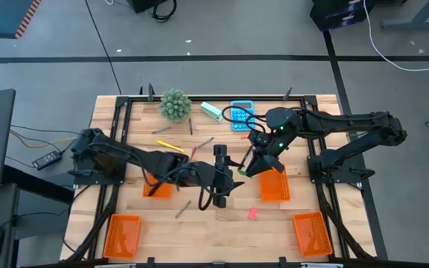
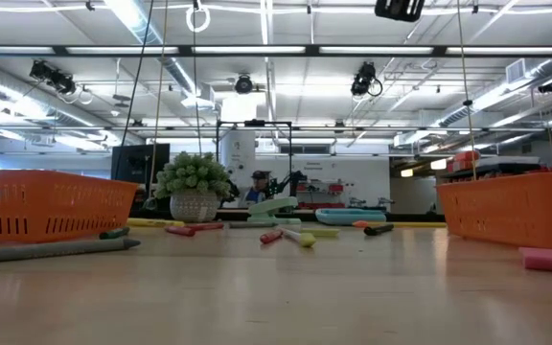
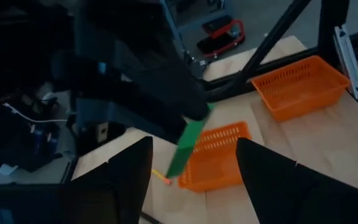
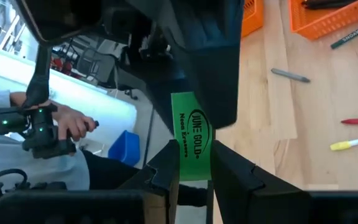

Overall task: Sort crayons/erasers/pens/pencils in bins
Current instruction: Put the green eraser into the bottom left orange basket

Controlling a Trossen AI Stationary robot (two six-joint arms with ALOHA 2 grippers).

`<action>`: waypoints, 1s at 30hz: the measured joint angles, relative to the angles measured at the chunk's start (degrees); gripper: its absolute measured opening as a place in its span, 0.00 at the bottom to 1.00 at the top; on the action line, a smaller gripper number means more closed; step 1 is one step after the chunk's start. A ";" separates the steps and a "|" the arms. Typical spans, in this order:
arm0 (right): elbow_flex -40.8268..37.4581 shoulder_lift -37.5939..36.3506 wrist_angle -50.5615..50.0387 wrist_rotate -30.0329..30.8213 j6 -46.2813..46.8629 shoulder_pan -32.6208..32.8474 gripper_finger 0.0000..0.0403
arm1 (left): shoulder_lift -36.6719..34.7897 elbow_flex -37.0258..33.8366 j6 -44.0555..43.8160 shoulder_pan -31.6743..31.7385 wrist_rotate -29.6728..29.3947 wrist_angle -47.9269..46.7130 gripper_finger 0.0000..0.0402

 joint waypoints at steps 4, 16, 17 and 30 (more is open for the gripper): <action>0.00 0.00 -0.07 -0.17 0.00 -0.02 0.22 | 0.30 0.00 -0.37 -0.07 0.02 2.08 0.56; 0.00 0.00 -0.26 -0.19 -0.02 -0.02 0.22 | 0.30 0.00 -2.99 -0.17 -1.99 3.59 0.31; 0.00 0.00 -0.27 -0.23 0.00 -0.02 0.22 | 0.30 0.00 -2.99 -0.17 -2.03 3.59 0.28; -0.04 -0.02 -0.35 0.08 4.02 -0.13 0.22 | 0.28 0.00 -6.21 -0.39 -2.65 2.22 0.07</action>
